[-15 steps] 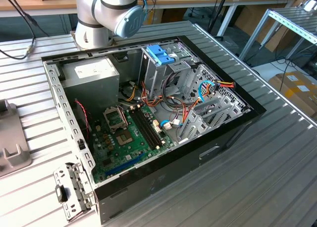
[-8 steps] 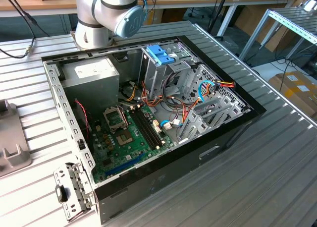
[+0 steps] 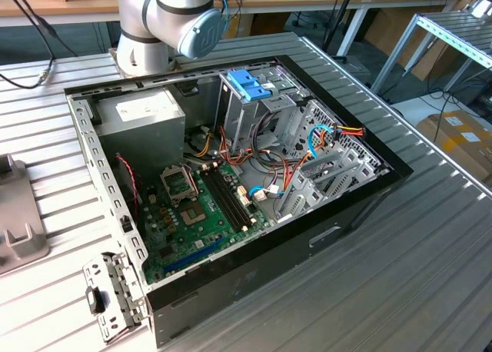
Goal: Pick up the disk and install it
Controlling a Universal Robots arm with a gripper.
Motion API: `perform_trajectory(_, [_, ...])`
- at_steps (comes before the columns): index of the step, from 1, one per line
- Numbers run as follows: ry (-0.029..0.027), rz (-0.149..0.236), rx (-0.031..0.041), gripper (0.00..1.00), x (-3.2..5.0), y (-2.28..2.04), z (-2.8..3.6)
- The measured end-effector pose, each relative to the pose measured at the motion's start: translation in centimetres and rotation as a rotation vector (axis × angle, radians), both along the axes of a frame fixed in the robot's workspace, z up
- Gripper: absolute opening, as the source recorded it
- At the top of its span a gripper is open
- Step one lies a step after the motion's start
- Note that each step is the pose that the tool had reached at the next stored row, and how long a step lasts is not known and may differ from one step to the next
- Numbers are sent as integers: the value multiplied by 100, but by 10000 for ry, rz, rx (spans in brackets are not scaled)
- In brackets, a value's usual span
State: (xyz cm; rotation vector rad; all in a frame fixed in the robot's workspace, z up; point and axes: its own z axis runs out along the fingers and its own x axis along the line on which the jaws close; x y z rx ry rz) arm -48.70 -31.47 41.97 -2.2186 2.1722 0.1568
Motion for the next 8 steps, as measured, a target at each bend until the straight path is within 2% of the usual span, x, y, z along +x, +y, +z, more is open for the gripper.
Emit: perform_trajectory(8, [0,0,0,37,0,0,85])
